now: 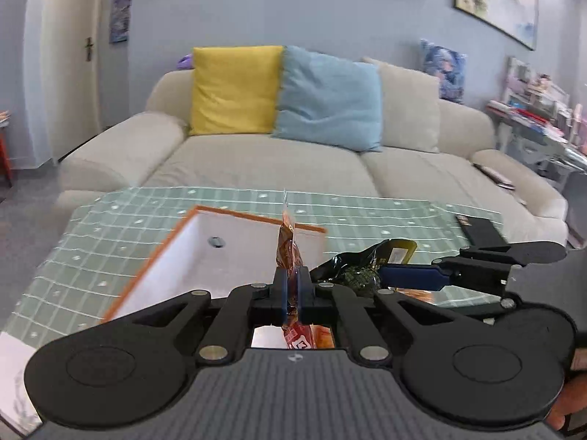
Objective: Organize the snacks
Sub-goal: 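Carry both packets over the orange box and open both tools to drop them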
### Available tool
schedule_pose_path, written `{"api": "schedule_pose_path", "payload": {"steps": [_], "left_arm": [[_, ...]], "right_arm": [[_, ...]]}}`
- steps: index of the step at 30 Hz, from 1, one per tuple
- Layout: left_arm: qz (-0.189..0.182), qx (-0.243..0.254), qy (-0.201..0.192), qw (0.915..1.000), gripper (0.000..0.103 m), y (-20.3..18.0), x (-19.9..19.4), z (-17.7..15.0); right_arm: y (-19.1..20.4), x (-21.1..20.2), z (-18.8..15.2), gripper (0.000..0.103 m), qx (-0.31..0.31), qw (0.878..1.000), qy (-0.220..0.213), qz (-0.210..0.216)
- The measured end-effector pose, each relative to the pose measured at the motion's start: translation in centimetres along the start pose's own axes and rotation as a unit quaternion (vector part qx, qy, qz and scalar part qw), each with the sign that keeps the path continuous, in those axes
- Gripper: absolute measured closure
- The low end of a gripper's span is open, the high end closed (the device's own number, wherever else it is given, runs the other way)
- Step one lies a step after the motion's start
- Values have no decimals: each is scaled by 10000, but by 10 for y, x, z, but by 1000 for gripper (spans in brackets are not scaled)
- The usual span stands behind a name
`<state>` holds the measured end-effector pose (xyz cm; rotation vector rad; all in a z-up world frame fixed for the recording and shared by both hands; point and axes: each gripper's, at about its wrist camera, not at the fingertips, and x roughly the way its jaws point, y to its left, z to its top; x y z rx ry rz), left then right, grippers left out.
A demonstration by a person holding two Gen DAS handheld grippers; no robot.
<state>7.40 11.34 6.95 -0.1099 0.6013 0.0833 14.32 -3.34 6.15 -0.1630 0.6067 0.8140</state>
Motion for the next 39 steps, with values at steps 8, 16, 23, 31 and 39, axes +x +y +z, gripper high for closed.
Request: {"api": "schedule_pose_path", "payload": {"steps": [8, 16, 23, 31, 39], "left_arm": [[383, -166, 780, 9961, 99, 48, 37, 11], [536, -86, 1588, 9858, 99, 67, 74, -6], [469, 41, 2179, 9748, 99, 70, 101, -20], [493, 33, 2548, 9657, 99, 75, 118, -30], [529, -68, 2664, 9624, 99, 79, 120, -35]], "right_arm": [[34, 62, 22, 64, -1058, 9930, 388, 357], [43, 123, 19, 65, -1842, 9746, 1057, 711], [53, 147, 10, 70, -2139, 9586, 1575, 1025], [61, 168, 9, 70, -2300, 9458, 2001, 1115], [58, 190, 6, 69, -2116, 9466, 2189, 1059]]}}
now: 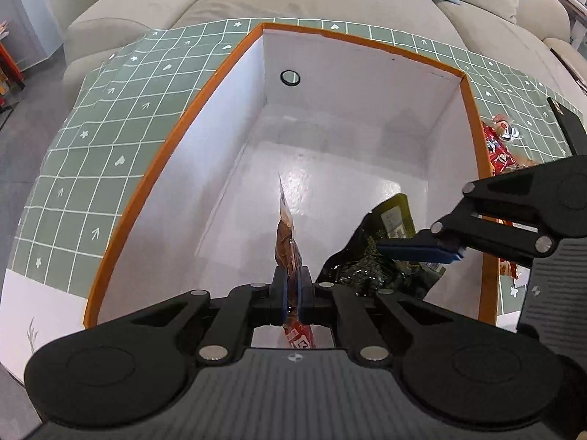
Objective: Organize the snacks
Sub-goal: 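Carry both packets over the orange box and open both tools to drop them, then move both tools back over the remaining snack pile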
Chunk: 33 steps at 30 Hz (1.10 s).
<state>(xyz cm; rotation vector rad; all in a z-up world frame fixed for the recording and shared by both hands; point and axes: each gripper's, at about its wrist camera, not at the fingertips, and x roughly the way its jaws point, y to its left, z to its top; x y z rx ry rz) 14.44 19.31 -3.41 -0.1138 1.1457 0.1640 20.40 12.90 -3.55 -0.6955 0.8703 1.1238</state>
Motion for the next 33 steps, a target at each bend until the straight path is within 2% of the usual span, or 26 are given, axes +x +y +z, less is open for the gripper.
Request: {"api": "schedule_pose_path", "payload": {"steps": [3, 6, 9, 14, 16, 20, 24, 29, 33], "left_arm": [[7, -27, 34, 10000, 98, 0, 1, -1], [40, -37, 54, 10000, 97, -1, 1, -4], [118, -82, -15, 9999, 93, -1, -3, -6], [103, -192, -200, 9996, 77, -1, -15, -9], [88, -211, -388, 9990, 71, -4, -25, -12], [34, -268, -1105, 9935, 63, -13, -51, -19], [-22, -234, -1781, 9837, 59, -29, -76, -27], [40, 138, -2604, 9654, 53, -62, -104, -43], [-195, 220, -2842, 9583, 48, -86, -113, -54]], "right_arm": [[-3, 1, 0, 69, 36, 10000, -42, 14], [-3, 1, 0, 63, 34, 10000, -35, -33], [-3, -2, -3, 62, 72, 9999, -62, -86], [-4, -15, -7, 53, 222, 9992, -265, -212], [-5, -24, -10, 49, 293, 9983, -379, -317], [-10, -47, -20, 40, 608, 9934, -686, -689], [-15, -74, -37, 39, 1115, 9829, -1074, -1001], [-16, -110, -66, 33, 1735, 9629, -1530, -1393], [-16, -136, -99, 26, 2308, 9406, -1813, -1709]]}}
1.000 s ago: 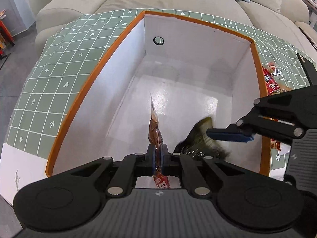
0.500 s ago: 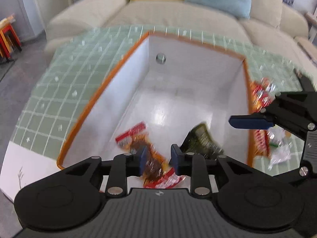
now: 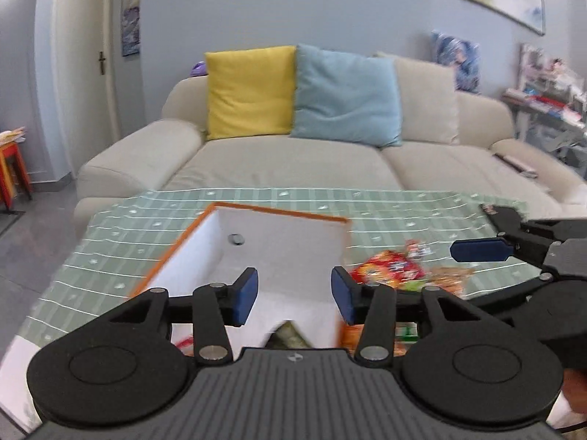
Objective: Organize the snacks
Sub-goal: 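Move both tools back over the remaining snack pile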
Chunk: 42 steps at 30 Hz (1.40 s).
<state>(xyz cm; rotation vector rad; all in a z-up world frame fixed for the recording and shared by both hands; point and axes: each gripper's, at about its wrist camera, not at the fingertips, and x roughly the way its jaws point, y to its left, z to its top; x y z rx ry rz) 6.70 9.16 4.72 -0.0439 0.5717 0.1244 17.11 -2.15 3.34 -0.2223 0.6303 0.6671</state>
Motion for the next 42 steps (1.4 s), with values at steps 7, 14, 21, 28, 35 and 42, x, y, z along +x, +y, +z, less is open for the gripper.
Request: {"api": "schedule_pose_path", "payload": {"steps": [7, 14, 21, 28, 35, 42], "left_arm": [[-415, -136, 49, 9990, 43, -31, -4, -18], [-740, 233, 605, 9951, 43, -62, 6, -51], [-752, 515, 869, 9920, 43, -80, 27, -80], [-370, 1028, 789, 9909, 42, -97, 50, -89], [257, 2073, 604, 9761, 31, -121, 76, -92], [523, 2612, 749, 9610, 27, -129, 109, -95]], "right_arm": [[-35, -41, -46, 21, 670, 9950, -67, -733], [-62, -64, -95, 18, 1312, 9859, 256, -1012], [-79, -56, -137, 18, 1454, 9790, 561, -1316], [-92, -39, -141, 18, 1696, 9741, 541, -1392], [-99, -20, -133, 18, 1911, 9714, 604, -1271], [-112, 7, -123, 18, 2041, 9692, 721, -1175]]}}
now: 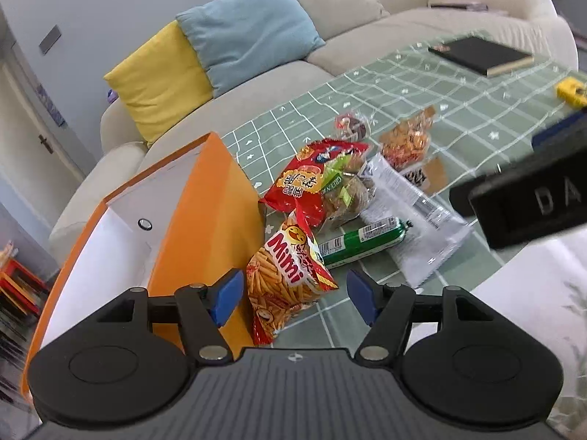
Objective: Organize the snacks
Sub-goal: 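Move both tools back over the remaining snack pile, then grasp the red Mimi chip bag with the left tool while the right tool grasps a nut packet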
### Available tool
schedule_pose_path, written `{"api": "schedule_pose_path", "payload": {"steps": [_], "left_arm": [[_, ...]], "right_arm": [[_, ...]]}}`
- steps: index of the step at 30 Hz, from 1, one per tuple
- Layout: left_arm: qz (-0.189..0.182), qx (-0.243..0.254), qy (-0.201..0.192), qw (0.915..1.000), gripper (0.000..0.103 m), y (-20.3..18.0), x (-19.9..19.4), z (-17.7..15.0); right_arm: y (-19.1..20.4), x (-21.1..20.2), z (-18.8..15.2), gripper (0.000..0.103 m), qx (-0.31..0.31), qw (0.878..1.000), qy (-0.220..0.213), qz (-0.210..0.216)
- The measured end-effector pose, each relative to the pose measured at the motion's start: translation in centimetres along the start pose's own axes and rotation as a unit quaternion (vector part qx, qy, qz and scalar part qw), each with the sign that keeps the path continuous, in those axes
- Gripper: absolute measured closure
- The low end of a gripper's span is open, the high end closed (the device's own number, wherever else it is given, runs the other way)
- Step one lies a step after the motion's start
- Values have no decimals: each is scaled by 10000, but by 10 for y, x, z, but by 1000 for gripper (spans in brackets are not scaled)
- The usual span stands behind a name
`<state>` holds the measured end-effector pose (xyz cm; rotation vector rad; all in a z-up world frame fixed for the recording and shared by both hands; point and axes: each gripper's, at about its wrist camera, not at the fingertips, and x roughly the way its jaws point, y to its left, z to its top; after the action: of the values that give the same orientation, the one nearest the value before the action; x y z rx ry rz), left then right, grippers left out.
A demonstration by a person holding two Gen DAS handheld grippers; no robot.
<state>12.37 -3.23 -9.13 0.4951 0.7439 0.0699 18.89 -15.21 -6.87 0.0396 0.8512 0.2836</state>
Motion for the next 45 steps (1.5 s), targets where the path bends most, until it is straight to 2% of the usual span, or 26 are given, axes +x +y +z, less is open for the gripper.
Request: {"api": "schedule_pose_path", "payload": {"steps": [2, 6, 8, 14, 16, 22, 27, 30, 32, 39, 42, 44, 45], "left_arm": [[158, 183, 51, 9997, 27, -3, 9, 1], [203, 382, 81, 9990, 26, -6, 20, 2], [230, 461, 118, 9986, 28, -8, 25, 1], [200, 363, 187, 9990, 37, -5, 37, -4], [178, 331, 115, 9992, 45, -6, 36, -5], [13, -92, 0, 10000, 63, 2, 36, 0], [-297, -679, -111, 9972, 69, 17, 32, 7], [-459, -920, -93, 9947, 70, 23, 33, 9], [-527, -1056, -67, 9930, 70, 27, 34, 9], [-950, -1669, -25, 9814, 71, 43, 33, 7], [-1011, -1803, -13, 9784, 72, 47, 33, 7], [-1039, -1843, -1, 9774, 72, 47, 33, 7], [-1057, -1858, -2, 9769, 72, 48, 32, 7]], "right_arm": [[-1, 7, 5, 18, -49, 10000, 5, -11], [-4, 22, 18, 20, -94, 9999, 0, -39], [-6, 31, 25, 23, -111, 9999, -13, -27], [-12, 61, 39, 24, -98, 9999, -78, -33], [-17, 71, 42, 25, 1, 10000, -56, -47], [-31, 90, 52, 26, 409, 9991, -71, -43], [-38, 102, 55, 26, 714, 9974, -38, 51], [-40, 109, 54, 30, 861, 9962, 63, 128], [-42, 113, 53, 36, 944, 9953, 108, 177], [-49, 122, 52, 41, 1239, 9916, 155, 347], [-49, 125, 51, 52, 1294, 9901, 151, 514], [-47, 126, 50, 65, 1270, 9898, 169, 624], [-45, 126, 50, 68, 1253, 9897, 161, 667]]}}
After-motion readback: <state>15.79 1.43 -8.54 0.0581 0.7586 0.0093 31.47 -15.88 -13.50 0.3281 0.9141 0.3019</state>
